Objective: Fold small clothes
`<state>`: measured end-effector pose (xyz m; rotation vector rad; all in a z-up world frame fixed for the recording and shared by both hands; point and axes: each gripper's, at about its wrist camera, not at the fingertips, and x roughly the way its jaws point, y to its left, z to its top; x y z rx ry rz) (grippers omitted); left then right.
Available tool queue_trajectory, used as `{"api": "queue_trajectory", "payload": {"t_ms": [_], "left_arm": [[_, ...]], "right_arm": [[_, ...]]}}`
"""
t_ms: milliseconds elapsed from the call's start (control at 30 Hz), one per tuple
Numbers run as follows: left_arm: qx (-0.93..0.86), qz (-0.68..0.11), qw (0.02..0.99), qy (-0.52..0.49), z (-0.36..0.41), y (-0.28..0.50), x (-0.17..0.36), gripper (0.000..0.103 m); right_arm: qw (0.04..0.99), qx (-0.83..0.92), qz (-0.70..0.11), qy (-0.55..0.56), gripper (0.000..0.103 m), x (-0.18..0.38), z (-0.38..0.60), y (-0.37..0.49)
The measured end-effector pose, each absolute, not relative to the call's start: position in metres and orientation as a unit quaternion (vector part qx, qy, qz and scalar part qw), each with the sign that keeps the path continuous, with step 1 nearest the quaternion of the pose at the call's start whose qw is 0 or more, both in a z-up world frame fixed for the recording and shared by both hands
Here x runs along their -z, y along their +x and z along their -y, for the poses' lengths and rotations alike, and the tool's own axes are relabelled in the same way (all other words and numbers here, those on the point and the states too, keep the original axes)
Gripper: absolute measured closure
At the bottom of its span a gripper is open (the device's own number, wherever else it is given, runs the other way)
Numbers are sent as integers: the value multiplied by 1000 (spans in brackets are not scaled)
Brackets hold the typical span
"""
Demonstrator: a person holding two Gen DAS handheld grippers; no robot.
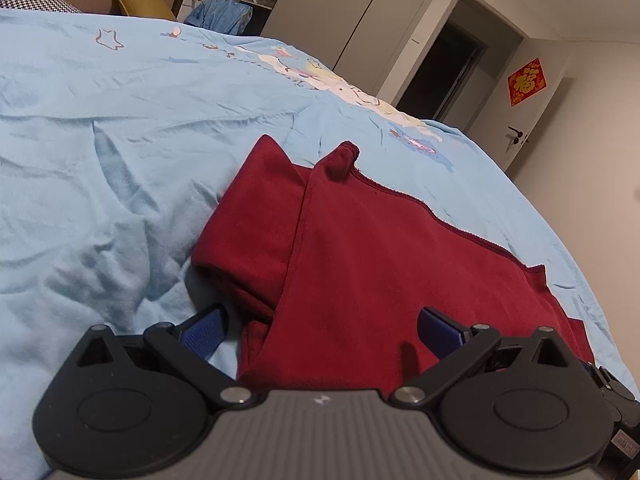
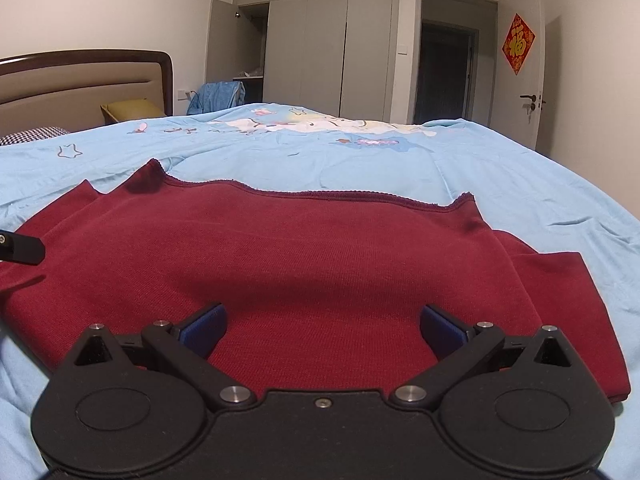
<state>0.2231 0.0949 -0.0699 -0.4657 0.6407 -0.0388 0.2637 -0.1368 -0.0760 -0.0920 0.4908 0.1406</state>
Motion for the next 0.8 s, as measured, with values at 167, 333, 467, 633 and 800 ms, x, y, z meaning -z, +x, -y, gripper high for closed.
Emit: {"api": "queue_trajectory", "payload": {"t_ms": [167,333,467,633,800], "left_arm": [[17,-313,922,-226,-94,221,70,0],[23,-320,913,-251,-94,216,67,0],[47,-323,900,-288,-96,215,67,1],[27,-314,897,-311,-98,219,71,13],[-1,-310,903,-298,-97,222,71,29]], "right_arm": [[967,-70,-242,-45,1,77,138,264],[967,-70,-240,-43,1,76,138,263],[967,-70,-240,-43,1,76,138,263],[967,-70,-239,-43,1,76,138,262],[967,-70,-239,-43,1,76,138,263]]}}
